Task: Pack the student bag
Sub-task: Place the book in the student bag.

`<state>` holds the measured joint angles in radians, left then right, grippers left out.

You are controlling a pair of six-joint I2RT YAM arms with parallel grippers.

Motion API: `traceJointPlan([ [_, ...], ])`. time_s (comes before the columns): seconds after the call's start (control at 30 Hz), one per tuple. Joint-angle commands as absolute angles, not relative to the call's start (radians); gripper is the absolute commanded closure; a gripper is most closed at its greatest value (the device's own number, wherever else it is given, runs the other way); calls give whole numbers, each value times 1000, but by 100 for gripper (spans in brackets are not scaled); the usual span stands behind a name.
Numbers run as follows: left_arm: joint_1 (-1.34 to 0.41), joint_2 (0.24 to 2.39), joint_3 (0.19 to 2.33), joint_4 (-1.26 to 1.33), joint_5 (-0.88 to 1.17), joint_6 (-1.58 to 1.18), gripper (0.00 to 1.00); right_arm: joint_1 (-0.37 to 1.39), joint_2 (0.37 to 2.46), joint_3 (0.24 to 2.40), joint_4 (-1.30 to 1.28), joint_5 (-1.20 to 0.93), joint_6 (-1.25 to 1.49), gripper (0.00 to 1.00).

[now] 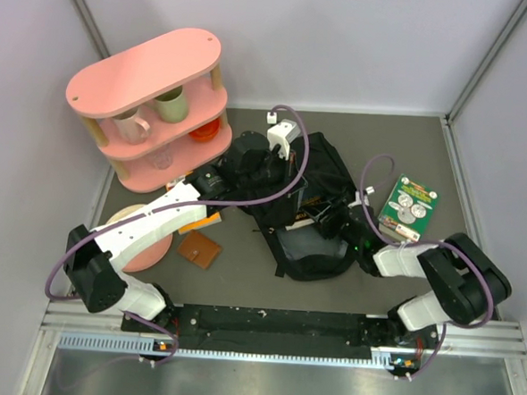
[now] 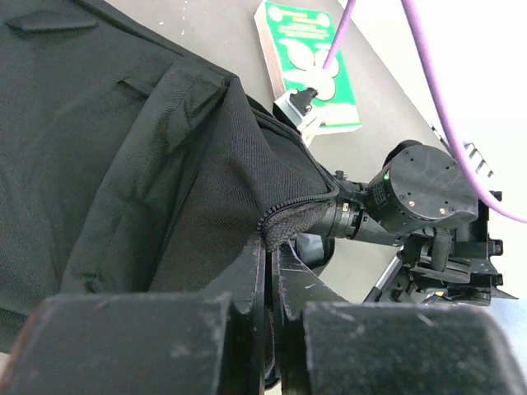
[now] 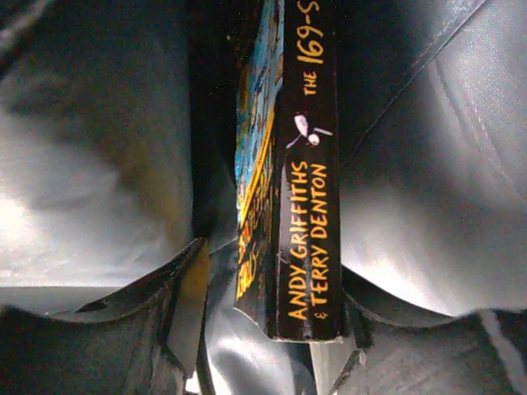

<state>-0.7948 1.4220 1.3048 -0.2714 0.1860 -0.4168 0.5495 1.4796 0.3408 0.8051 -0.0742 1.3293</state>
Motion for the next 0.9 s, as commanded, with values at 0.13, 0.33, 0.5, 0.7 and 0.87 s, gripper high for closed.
traceJointPlan([
  [0.13,-790,1368,1307,-183,196,-423,100,555,1397,354,724,-35,1316,100],
  [0.33,-790,1376,1310,-186,231,-404,100,554,1457,385,934,-138,1263,100],
  [0.5,-785,1384,1327,-183,276,-377,100,554,1600,452,1184,-241,1275,100],
  [0.7,-770,1384,1327,-183,304,-380,100,546,1752,505,1220,-141,1313,100],
  [0.87,-764,1378,1316,-183,314,-382,100,531,1761,551,1007,-86,1308,91],
])
